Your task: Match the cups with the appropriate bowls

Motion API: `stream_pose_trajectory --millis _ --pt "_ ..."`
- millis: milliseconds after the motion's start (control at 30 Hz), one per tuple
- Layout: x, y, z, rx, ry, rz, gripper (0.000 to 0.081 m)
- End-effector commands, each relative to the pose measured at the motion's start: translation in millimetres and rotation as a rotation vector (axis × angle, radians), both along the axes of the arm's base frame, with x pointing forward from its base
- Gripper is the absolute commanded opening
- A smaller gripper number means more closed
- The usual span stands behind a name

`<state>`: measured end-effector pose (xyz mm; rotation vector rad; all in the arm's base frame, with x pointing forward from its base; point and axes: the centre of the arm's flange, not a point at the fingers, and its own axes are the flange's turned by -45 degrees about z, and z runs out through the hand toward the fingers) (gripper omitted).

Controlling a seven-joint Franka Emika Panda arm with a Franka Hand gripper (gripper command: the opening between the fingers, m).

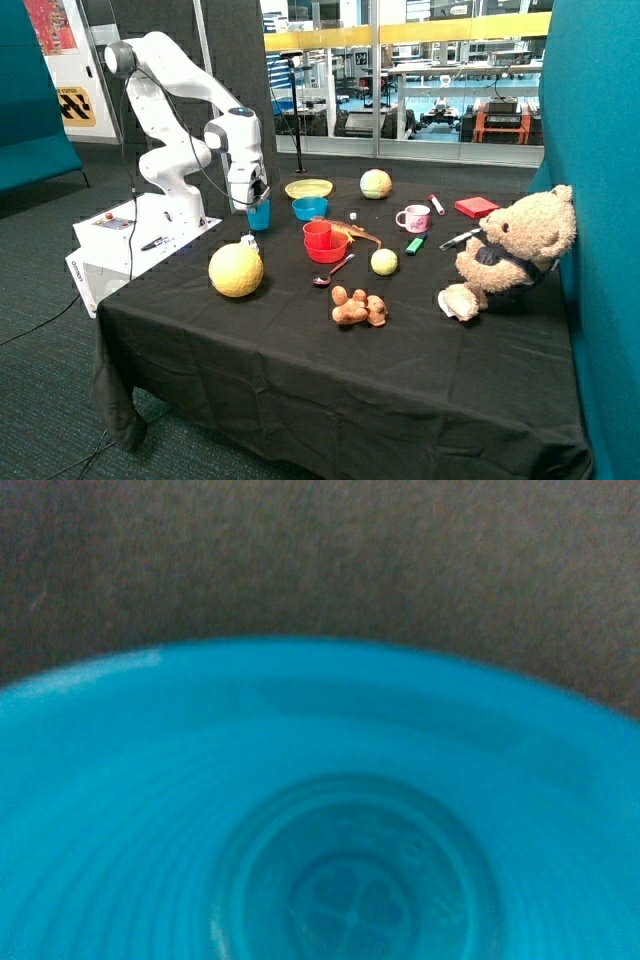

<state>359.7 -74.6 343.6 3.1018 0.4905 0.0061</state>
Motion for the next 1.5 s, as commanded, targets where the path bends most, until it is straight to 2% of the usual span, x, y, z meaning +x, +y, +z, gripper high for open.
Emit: stream_pose_trajectory --millis 0,233,733,1133,1467 --pt "10 -3 16.2 0.0007 0.004 -0.013 0.0" --pt "17 15 24.0 0.0006 0.004 0.014 0.0" --pt "42 78 35.8 0.0005 0.0041 0.082 0.0" --pt "52 101 37.2 0.0004 0.0041 0.096 0.0" --pt "65 129 43.8 0.0004 0.0041 0.139 0.0"
